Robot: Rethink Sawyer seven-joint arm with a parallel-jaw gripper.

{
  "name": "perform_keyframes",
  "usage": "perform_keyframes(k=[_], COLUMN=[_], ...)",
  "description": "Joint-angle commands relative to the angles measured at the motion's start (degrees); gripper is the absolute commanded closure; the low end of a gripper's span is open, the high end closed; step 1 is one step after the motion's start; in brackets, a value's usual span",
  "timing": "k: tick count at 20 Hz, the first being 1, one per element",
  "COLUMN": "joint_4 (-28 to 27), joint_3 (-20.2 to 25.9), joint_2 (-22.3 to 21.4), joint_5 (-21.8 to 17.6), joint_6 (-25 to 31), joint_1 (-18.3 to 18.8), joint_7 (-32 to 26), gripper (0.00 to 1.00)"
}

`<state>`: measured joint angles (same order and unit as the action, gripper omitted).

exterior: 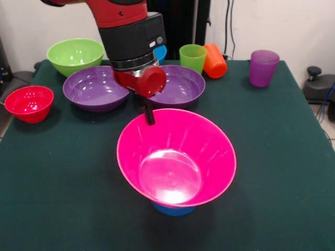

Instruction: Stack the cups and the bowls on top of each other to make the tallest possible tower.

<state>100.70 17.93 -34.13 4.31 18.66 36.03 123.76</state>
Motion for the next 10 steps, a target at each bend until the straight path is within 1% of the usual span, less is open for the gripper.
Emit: perform_keyframes(k=[1,4,6,10], joint_4=[1.78,2.29,1.65,1.16], joint_3=[0.87,0.94,1.21,1.21], joint_2=[-2.03,-2.05,-0.83,0.75], joint_5=[-2.51,-4.04,-5.02,-6.34], joint_6=[0.41,0.54,-0.29,-2.23], joint_1=[-2.46,-0.61,0.54,0.66], joint_7=[2.64,0.22,-1.21,-1.01], gripper=[1.00,1.00,1.00,1.00])
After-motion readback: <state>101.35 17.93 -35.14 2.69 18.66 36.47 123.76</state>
